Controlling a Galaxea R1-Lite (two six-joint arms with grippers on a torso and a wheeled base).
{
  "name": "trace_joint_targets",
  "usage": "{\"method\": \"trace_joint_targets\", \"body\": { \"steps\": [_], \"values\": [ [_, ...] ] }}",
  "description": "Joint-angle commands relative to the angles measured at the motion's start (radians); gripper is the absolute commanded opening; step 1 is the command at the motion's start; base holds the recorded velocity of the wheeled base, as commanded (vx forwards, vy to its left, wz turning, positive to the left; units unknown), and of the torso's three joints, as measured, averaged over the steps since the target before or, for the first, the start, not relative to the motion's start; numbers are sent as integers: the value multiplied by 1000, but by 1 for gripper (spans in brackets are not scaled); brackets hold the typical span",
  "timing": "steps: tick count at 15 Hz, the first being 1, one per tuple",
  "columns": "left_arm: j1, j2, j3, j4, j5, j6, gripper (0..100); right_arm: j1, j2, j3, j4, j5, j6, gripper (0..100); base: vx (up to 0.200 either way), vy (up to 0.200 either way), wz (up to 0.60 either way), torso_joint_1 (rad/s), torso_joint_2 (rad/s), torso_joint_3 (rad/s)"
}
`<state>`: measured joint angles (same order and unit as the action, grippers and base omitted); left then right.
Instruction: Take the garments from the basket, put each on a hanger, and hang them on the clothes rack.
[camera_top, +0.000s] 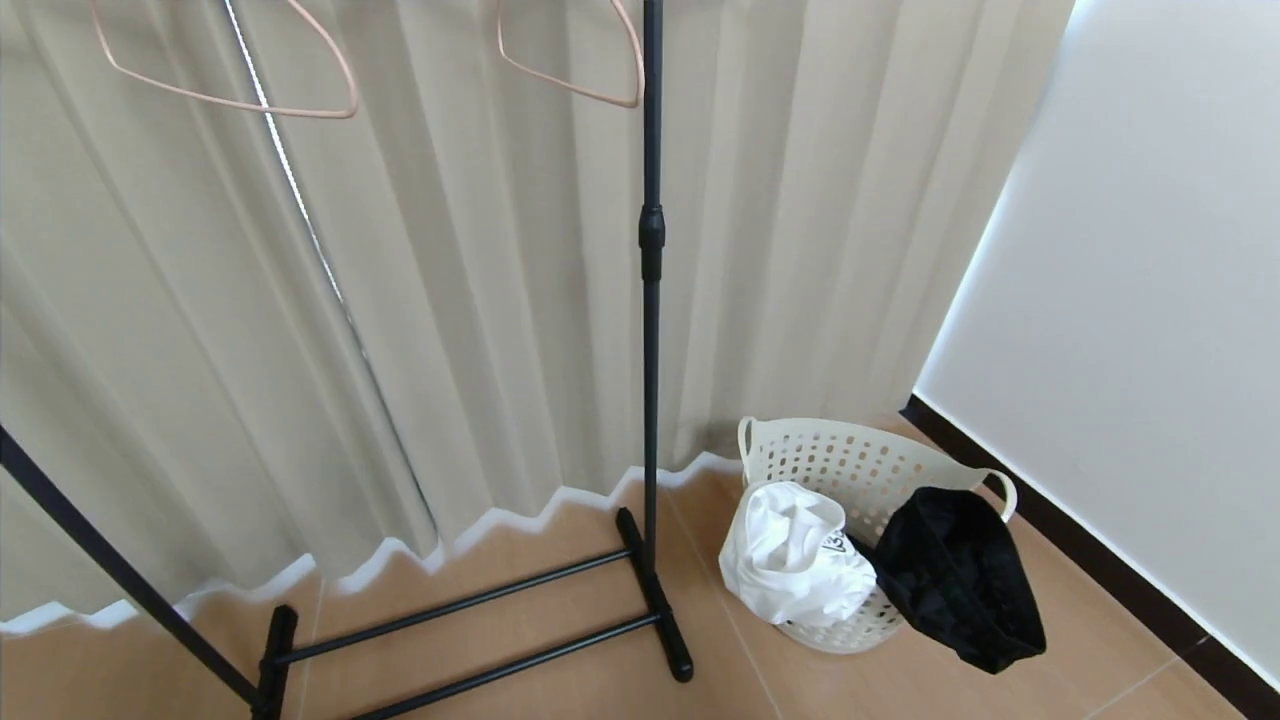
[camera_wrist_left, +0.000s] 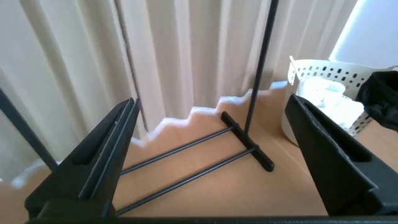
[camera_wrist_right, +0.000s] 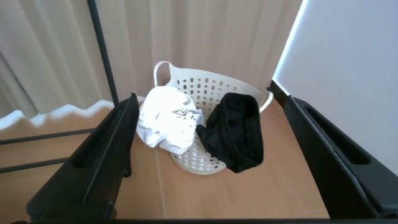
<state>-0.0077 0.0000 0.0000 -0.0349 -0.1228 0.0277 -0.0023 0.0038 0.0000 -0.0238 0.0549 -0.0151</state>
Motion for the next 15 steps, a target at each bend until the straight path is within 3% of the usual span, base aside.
{"method": "trace_joint_targets", "body": {
  "steps": [1, 7, 11, 15],
  "values": [
    [0, 0, 0, 0, 0, 0, 100, -1, 1, 0, -1, 0, 0, 100, 0, -200, 0, 2, 2, 2],
    [0, 0, 0, 0, 2, -3, 100, -1, 1, 0, -1, 0, 0, 100, 200, -200, 0, 2, 0, 6],
    [0, 0, 0, 0, 2, -2, 100, -1, 1, 0, -1, 0, 0, 100, 200, 0, 0, 1, 1, 4],
    [0, 0, 0, 0, 3, -2, 100, -1, 1, 0, -1, -1, -2, 100, 0, 0, 0, 0, 0, 0]
  ]
}}
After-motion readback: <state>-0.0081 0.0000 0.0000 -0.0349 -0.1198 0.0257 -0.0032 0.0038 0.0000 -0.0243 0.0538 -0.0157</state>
